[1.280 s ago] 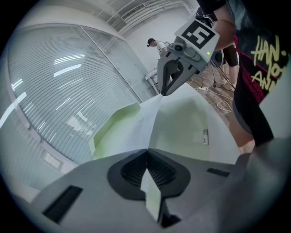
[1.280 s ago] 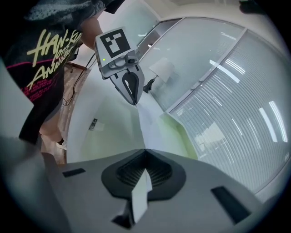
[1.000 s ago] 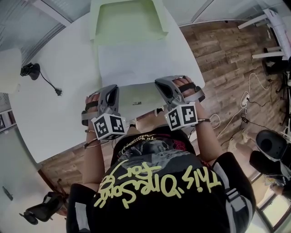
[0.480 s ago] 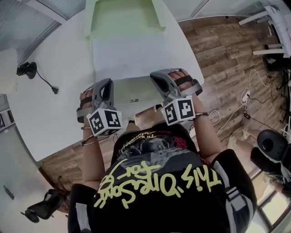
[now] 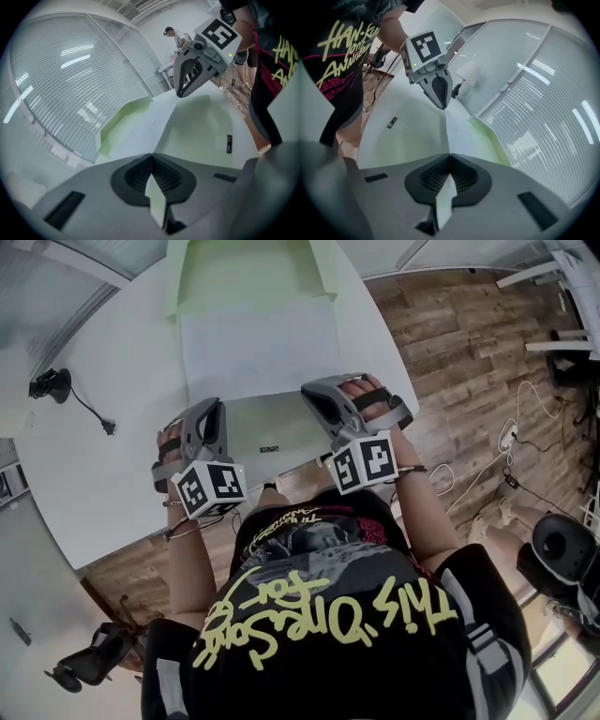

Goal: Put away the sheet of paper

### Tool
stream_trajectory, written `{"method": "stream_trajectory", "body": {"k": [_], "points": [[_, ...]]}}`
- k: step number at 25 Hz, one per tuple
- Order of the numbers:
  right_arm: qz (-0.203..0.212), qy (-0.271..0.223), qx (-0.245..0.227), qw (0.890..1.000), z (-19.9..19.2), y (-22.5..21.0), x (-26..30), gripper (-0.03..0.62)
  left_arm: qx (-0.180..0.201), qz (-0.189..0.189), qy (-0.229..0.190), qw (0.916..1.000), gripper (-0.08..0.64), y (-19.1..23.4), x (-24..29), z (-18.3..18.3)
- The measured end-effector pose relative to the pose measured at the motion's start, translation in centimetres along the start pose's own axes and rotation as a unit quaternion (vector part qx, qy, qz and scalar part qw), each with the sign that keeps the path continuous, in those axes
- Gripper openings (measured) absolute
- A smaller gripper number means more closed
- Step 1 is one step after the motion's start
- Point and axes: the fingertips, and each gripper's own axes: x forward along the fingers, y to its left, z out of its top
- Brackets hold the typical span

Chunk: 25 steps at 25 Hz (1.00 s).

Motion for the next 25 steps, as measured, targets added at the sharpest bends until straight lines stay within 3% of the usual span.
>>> {"method": "stream_trajectory", "body": {"k": [25], "points": [[0.025, -0.047, -0.023, 0.998, -2.6, -3.9, 1.6, 0.009, -0.01, 0.049, 0.053, 0.9974, 0.006, 2.5, 2.6, 2.7]]}}
